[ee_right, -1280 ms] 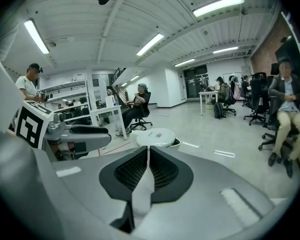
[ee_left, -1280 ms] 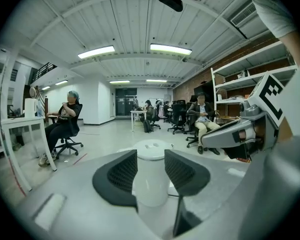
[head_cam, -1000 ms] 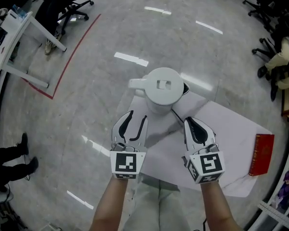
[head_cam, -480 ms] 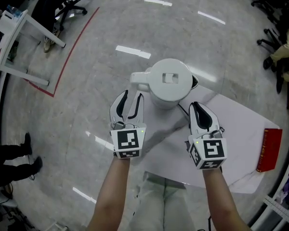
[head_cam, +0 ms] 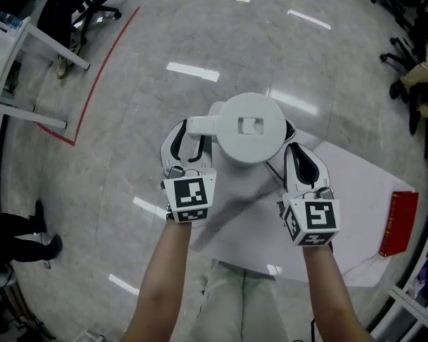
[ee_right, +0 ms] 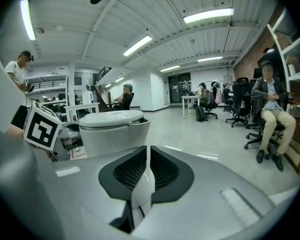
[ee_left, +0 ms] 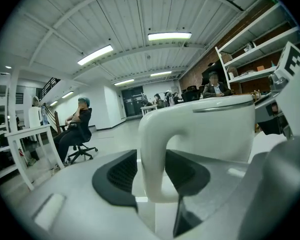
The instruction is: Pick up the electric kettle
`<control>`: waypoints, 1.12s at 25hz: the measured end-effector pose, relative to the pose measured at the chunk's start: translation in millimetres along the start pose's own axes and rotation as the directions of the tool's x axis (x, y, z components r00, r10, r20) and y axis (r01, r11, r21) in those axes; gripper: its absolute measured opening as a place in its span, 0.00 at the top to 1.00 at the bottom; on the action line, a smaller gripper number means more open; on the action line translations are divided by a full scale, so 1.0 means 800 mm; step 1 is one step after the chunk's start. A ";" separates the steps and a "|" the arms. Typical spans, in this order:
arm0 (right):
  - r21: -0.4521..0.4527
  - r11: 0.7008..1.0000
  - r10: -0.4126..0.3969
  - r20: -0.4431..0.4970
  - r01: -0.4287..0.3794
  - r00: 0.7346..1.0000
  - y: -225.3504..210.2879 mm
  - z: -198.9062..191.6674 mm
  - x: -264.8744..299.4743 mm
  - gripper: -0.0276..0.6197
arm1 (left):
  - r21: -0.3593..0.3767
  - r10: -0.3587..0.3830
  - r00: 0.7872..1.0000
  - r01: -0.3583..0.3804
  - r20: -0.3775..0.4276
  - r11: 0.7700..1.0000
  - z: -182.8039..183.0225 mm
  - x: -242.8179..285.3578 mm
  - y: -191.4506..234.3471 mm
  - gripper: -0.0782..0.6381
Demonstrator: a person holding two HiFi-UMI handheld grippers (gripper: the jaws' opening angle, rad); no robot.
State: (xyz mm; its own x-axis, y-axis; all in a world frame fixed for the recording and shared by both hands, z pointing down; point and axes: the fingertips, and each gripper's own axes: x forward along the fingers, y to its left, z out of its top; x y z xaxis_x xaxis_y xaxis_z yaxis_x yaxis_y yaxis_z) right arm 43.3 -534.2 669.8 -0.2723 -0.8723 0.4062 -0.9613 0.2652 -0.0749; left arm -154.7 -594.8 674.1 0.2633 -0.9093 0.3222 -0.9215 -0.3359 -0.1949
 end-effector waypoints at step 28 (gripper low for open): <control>-0.003 0.998 -0.055 -0.017 0.055 0.998 -0.032 0.006 0.032 0.92 | -0.112 0.033 0.998 -0.026 0.054 0.993 0.007 0.033 0.007 0.72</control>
State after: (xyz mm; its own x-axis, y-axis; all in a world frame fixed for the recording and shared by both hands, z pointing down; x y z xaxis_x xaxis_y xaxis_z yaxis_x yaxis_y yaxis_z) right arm 60.7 -565.0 677.7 -0.2181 -0.8786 0.4249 -0.9747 0.2180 -0.0495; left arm -151.6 -622.3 676.1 0.2481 -0.9317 0.2653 -0.9544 -0.2820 -0.0979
